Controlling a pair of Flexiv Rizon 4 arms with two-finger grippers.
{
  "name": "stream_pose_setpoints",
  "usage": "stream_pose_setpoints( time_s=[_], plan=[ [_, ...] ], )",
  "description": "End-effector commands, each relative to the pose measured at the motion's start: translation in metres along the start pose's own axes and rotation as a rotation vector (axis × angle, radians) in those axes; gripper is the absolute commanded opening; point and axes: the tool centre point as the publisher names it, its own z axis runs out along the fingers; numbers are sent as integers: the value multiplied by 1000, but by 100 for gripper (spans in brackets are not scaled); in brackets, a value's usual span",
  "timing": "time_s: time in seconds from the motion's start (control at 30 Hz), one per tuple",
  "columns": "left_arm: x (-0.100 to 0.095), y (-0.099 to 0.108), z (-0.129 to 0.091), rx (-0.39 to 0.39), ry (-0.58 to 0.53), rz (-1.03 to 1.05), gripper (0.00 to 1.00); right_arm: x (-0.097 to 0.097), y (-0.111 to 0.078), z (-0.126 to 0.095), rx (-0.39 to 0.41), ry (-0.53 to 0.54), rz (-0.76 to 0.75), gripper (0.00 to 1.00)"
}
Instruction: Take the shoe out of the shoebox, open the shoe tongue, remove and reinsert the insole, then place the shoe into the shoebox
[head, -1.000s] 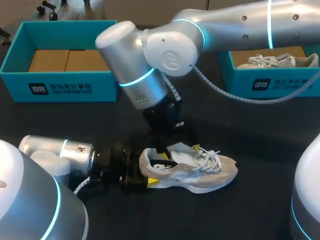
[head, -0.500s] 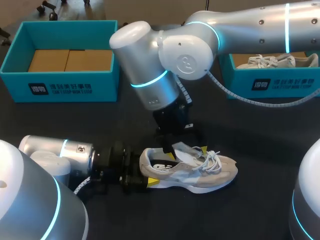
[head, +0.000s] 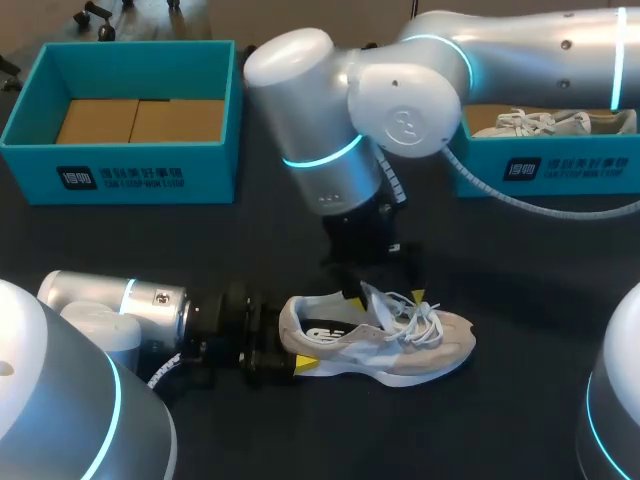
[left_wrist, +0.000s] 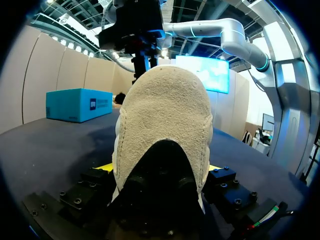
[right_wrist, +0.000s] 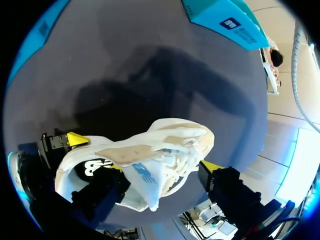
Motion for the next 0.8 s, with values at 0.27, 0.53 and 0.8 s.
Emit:
stream_pose_setpoints(
  time_s=[0.27, 0.53, 0.8],
  plan=[
    [0, 0, -1, -2, -1, 0, 0, -7, -5, 5, -5, 92, 168, 48],
    [0, 0, -1, -2, -1, 0, 0, -3, -5, -1, -20, 101, 130, 45],
    [0, 0, -1, -2, -1, 0, 0, -5, -4, -5, -28, 128, 90, 2]
  ],
)
